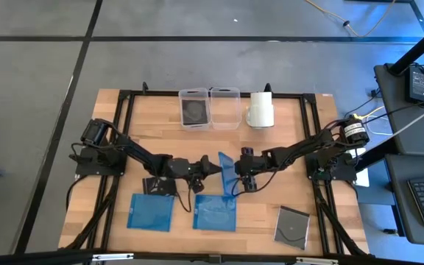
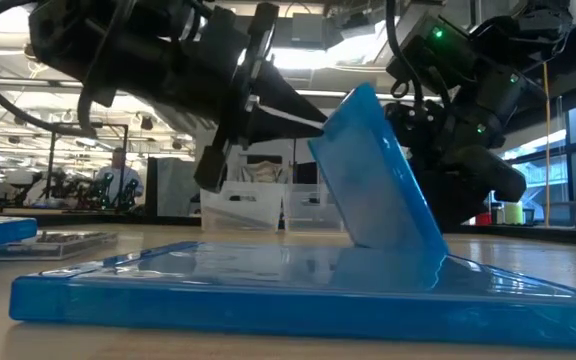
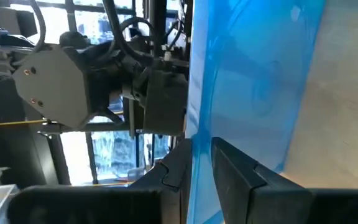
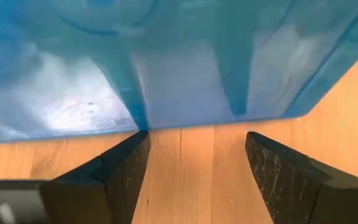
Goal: Pick & place jewel cases by type
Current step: Put the top blue CD Case into the right transparent bin
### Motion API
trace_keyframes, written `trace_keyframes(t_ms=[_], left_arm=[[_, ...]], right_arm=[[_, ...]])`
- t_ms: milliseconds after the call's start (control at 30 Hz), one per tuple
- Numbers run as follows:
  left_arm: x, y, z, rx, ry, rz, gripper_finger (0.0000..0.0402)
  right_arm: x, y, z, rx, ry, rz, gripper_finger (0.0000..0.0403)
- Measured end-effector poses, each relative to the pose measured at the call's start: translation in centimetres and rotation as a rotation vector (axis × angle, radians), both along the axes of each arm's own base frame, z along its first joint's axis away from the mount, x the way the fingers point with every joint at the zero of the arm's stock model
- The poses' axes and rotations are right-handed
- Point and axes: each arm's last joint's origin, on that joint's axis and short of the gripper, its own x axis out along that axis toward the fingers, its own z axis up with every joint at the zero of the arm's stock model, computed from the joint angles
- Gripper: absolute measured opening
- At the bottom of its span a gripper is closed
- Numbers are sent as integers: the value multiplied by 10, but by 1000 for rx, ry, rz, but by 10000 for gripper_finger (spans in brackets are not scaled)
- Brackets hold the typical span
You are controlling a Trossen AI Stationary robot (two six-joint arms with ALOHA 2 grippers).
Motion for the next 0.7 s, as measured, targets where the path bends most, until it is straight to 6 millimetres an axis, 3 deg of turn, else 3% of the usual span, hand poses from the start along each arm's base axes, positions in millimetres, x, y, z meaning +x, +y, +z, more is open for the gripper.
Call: trace_keyframes(t_ms=[700], left_arm=[[-1, 3, -3, -45, 23, 55, 66]], right_arm=[[0, 0, 1, -21, -12, 2, 273]])
